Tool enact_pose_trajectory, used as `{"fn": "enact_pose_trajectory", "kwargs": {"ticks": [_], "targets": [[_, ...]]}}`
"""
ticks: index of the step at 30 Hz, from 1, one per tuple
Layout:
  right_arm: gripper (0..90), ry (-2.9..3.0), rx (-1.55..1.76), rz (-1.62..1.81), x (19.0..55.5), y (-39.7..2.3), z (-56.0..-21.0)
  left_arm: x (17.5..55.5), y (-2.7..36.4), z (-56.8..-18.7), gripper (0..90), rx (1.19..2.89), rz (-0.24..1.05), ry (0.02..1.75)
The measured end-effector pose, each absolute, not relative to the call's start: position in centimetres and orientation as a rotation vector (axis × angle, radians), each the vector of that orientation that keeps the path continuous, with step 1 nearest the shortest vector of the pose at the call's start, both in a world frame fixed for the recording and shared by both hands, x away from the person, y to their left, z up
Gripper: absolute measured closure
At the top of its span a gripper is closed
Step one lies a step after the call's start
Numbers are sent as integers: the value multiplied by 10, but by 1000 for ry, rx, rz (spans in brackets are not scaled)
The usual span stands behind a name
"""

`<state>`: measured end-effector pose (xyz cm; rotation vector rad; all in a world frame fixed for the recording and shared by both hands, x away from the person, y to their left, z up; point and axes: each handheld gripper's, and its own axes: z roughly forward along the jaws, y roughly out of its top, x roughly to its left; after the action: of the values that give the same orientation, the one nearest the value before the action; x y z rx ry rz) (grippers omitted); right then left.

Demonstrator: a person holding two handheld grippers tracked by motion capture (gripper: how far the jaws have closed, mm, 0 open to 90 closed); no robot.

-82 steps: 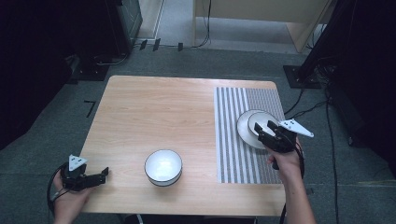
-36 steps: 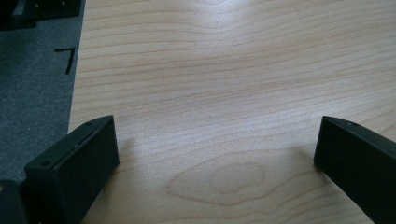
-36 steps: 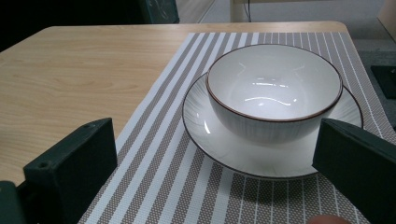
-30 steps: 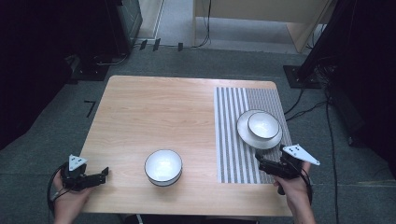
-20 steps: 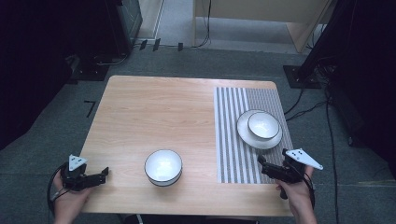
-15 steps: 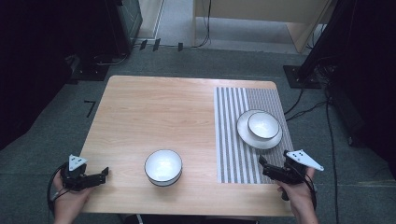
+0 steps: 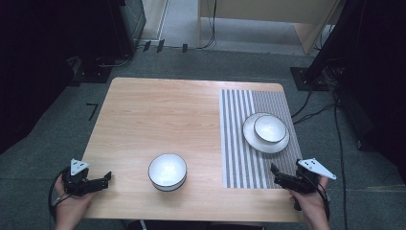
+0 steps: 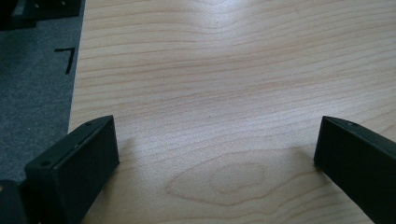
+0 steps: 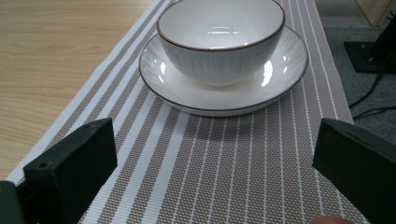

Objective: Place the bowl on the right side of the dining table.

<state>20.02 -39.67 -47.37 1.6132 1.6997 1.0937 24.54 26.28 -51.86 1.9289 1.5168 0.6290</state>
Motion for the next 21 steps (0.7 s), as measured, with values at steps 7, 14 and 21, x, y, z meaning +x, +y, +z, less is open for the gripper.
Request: {"fn": "enact_pose_trajectory", "kwargs": {"ticks": [7, 14, 21], "targets": [[0, 1698, 1632, 1047, 196, -408, -478, 245, 263, -519, 0, 1928, 629, 1517], [0, 1690, 1661, 1008, 190, -419, -485, 245, 263, -519, 0, 1929, 629, 1517], [0, 1685, 1691, 985, 185, -430, -492, 245, 263, -519, 0, 1929, 629, 1517]]}}
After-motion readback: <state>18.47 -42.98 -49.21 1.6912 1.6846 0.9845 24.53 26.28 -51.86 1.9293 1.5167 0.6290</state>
